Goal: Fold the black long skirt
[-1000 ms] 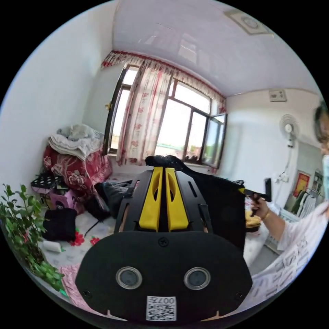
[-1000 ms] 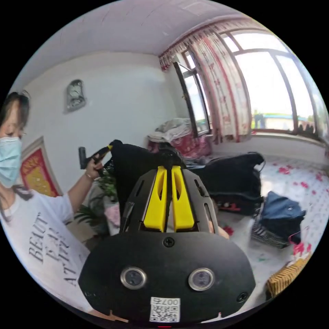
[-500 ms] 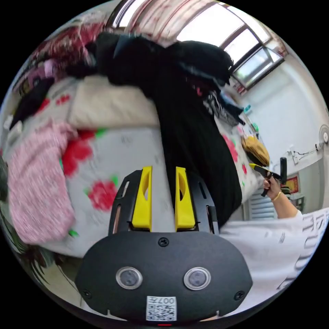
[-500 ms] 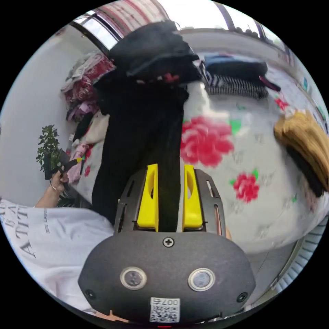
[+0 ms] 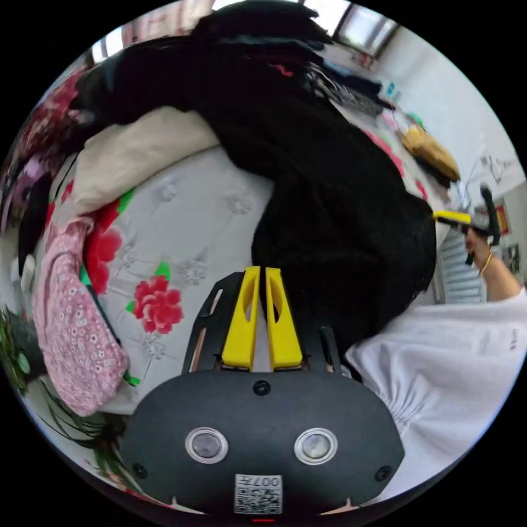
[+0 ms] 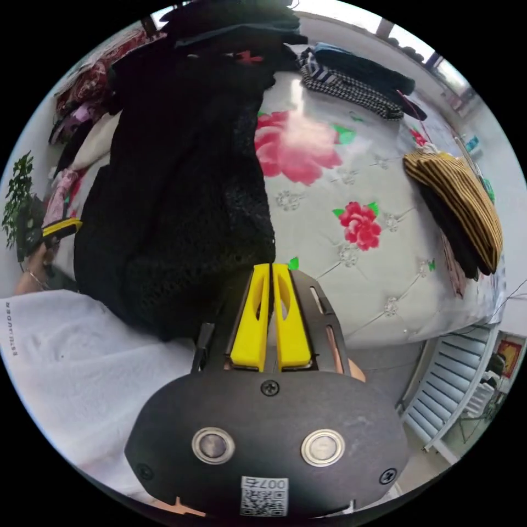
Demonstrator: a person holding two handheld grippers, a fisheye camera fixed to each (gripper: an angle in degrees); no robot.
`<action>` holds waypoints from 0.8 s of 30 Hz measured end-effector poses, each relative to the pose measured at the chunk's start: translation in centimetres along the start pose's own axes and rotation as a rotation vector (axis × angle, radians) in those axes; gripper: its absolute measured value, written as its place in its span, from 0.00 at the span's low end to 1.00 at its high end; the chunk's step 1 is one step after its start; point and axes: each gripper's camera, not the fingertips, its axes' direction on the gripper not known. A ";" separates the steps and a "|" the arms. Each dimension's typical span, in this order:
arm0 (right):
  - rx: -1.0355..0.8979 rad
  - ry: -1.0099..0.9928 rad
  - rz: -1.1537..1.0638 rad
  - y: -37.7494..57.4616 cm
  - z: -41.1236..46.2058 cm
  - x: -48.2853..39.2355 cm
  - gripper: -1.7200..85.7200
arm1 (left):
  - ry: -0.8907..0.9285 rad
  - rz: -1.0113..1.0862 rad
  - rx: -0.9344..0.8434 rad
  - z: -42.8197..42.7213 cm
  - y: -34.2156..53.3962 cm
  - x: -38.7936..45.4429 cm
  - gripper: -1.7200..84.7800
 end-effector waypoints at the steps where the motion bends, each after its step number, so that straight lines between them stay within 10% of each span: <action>1: 0.053 -0.024 0.052 0.4 -1.4 1.5 0.03 | 0.039 -0.094 0.057 -1.0 0.3 -2.4 0.02; 12: 0.112 -0.311 0.056 10.6 -5.2 7.9 0.13 | 0.156 -0.336 0.148 -3.2 12.1 -3.6 0.14; 24: -0.134 -0.540 0.033 16.4 2.0 11.1 0.12 | 0.081 -0.337 -0.154 4.9 16.2 1.5 0.16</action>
